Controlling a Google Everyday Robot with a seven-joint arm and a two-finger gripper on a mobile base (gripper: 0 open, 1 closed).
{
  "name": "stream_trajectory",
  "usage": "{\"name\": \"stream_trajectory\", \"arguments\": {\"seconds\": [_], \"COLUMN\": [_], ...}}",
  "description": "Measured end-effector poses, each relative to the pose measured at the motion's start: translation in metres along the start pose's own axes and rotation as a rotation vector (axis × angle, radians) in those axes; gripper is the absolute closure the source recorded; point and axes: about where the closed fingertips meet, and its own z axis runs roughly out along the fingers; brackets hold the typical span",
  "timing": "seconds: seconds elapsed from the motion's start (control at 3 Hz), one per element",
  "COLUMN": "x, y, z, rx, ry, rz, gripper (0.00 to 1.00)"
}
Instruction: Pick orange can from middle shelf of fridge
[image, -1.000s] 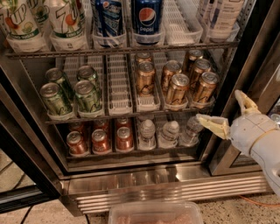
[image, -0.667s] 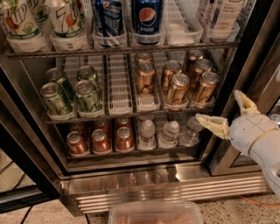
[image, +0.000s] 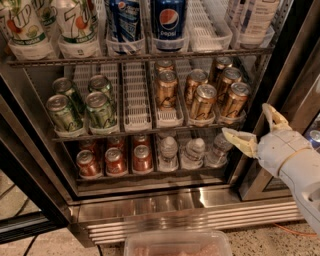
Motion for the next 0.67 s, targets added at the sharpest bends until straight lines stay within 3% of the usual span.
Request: {"name": "stream_trajectory", "arguments": {"seconds": [0.67], "x": [0.0094], "y": [-0.0012], "z": [0.0136], "rx": [0.065], "ry": [-0.009], "rz": [-0.009], "gripper": [0.32]}}
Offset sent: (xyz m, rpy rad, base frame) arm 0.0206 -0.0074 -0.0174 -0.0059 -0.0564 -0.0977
